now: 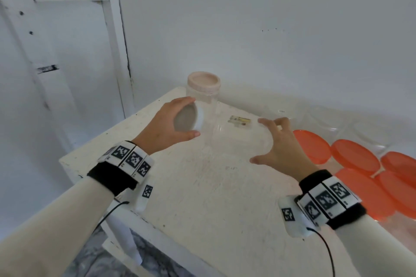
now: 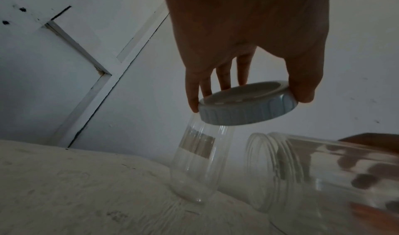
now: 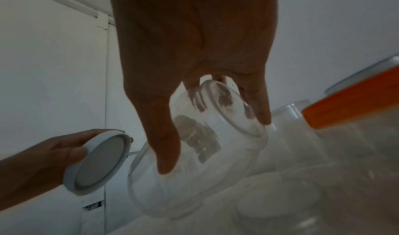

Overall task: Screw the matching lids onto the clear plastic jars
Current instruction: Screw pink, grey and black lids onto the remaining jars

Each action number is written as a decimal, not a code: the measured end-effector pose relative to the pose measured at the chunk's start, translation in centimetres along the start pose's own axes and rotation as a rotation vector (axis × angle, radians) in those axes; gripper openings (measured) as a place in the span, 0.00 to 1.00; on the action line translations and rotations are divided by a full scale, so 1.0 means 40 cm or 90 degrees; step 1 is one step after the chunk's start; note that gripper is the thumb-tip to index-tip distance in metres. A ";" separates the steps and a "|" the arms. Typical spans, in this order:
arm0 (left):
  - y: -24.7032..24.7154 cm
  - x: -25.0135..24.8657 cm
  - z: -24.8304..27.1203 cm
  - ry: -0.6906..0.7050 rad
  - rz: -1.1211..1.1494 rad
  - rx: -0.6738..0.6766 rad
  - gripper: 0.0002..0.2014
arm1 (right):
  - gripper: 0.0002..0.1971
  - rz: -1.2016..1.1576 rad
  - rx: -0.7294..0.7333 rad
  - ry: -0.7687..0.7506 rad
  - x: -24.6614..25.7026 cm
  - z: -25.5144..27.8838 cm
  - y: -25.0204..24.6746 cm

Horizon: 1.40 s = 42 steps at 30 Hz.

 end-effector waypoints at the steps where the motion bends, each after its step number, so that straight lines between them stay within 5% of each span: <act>1: 0.000 -0.002 -0.002 -0.008 0.019 -0.004 0.44 | 0.48 0.008 0.001 0.003 0.000 0.010 0.003; 10: -0.019 -0.044 -0.009 0.020 0.044 -0.017 0.41 | 0.42 -0.069 0.018 0.075 0.016 0.057 0.043; 17: -0.008 -0.062 -0.022 0.048 0.055 0.000 0.38 | 0.54 -0.152 0.014 0.046 0.042 0.035 0.085; 29: -0.024 -0.112 -0.050 0.123 0.048 -0.025 0.33 | 0.48 -0.253 0.041 0.022 0.018 0.026 0.144; 36: 0.006 -0.148 -0.071 0.155 0.023 0.008 0.37 | 0.42 -0.379 0.080 0.107 -0.043 0.032 0.163; 42: 0.065 -0.189 -0.089 0.167 0.019 0.080 0.36 | 0.47 -0.455 0.107 0.109 -0.069 0.045 0.175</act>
Point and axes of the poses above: each hand's wrist, its own z-axis away from the middle knuckle, its own y-axis out of the palm, x = y × z, the point moved 7 cm from there along -z, towards the middle knuckle, and after that the axes turned 4 degrees about x, right-handed, at the moved point
